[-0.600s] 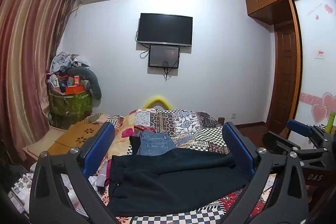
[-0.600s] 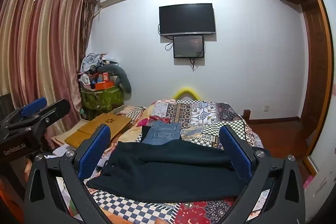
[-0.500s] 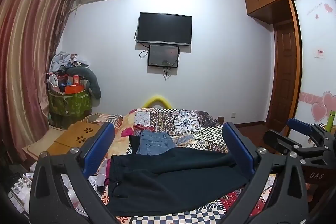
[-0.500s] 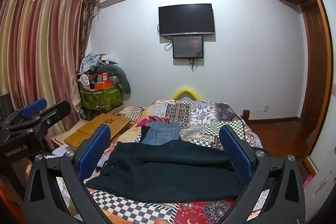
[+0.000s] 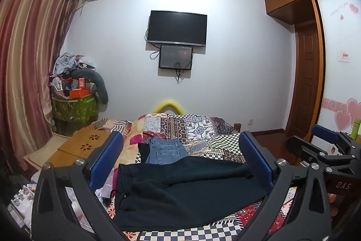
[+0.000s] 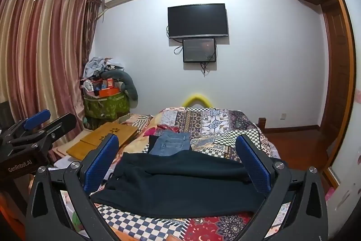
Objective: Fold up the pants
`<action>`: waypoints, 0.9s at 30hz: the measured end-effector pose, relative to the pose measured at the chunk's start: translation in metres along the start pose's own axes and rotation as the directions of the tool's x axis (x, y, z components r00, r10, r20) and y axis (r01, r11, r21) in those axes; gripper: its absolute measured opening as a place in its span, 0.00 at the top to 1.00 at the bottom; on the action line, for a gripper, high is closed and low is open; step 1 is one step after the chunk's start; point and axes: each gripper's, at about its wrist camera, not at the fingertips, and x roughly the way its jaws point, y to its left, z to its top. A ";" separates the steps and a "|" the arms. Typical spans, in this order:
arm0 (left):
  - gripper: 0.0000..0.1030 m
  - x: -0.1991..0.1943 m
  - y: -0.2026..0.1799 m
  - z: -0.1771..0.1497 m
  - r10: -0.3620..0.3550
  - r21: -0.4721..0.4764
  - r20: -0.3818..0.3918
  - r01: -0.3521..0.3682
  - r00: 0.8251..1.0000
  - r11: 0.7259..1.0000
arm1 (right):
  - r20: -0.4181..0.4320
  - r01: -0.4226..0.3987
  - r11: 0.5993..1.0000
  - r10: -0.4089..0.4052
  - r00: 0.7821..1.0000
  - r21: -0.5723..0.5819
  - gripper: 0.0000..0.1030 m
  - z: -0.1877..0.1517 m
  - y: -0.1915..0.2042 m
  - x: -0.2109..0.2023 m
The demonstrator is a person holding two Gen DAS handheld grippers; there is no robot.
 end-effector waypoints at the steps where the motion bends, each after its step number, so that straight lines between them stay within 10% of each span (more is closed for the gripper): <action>1: 0.00 0.001 -0.001 0.000 -0.002 0.000 -0.002 0.002 1.000 1.000 | 0.001 0.003 1.000 -0.003 1.000 -0.002 0.00 -0.001 0.001 0.000; 27: 0.00 0.002 0.001 0.000 0.002 0.000 -0.001 -0.002 1.000 1.000 | -0.005 0.013 1.000 -0.013 1.000 0.003 0.00 -0.003 0.002 0.000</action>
